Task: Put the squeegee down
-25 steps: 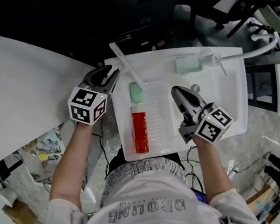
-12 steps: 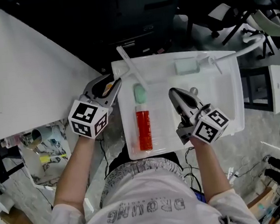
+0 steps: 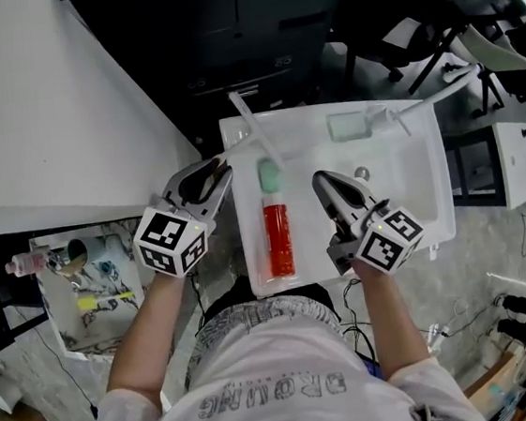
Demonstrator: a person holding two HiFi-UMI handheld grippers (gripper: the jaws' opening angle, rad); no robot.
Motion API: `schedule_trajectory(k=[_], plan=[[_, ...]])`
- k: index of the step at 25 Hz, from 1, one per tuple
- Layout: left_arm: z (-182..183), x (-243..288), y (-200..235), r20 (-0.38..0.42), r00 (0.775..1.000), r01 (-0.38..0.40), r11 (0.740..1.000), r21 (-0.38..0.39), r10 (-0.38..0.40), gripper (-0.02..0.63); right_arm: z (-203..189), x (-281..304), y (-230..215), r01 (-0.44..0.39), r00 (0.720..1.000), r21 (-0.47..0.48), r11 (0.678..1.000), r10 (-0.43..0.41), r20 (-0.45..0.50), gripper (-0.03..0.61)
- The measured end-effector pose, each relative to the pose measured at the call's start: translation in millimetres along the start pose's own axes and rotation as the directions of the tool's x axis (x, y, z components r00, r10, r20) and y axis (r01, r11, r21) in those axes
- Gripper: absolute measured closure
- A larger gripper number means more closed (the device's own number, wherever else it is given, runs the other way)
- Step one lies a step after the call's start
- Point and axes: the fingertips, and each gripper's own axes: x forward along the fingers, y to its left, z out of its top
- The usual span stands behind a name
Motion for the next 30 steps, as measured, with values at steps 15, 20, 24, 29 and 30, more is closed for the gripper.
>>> schedule_trajectory(k=[15, 20, 24, 29, 30], plan=[[12, -53, -22, 0.068, 0.997, 0.042, 0.999, 0.005, -0.043, 0.557, -9, 4, 44, -0.008, 1.000, -0.028, 1.000, 0.009, 0.029, 0.571], [13, -59, -27, 0.076, 0.996, 0.055, 0.998, 0.005, -0.055, 0.562, -10, 5, 51, -0.015, 0.999, -0.032, 0.999, 0.016, 0.030, 0.571], [12, -64, -26, 0.080, 0.995, 0.055, 0.998, -0.003, -0.054, 0.566, -10, 6, 55, -0.018, 0.999, -0.035, 0.999, 0.019, 0.028, 0.571], [15, -67, -26, 0.092, 0.994, 0.058, 0.998, -0.002, -0.057, 0.572, -8, 8, 59, -0.025, 0.999, -0.046, 0.999, 0.026, 0.026, 0.571], [16, -68, -26, 0.094, 0.994, 0.059, 0.998, -0.001, -0.059, 0.572, -7, 9, 59, -0.027, 0.999, -0.048, 0.998, 0.028, 0.027, 0.571]])
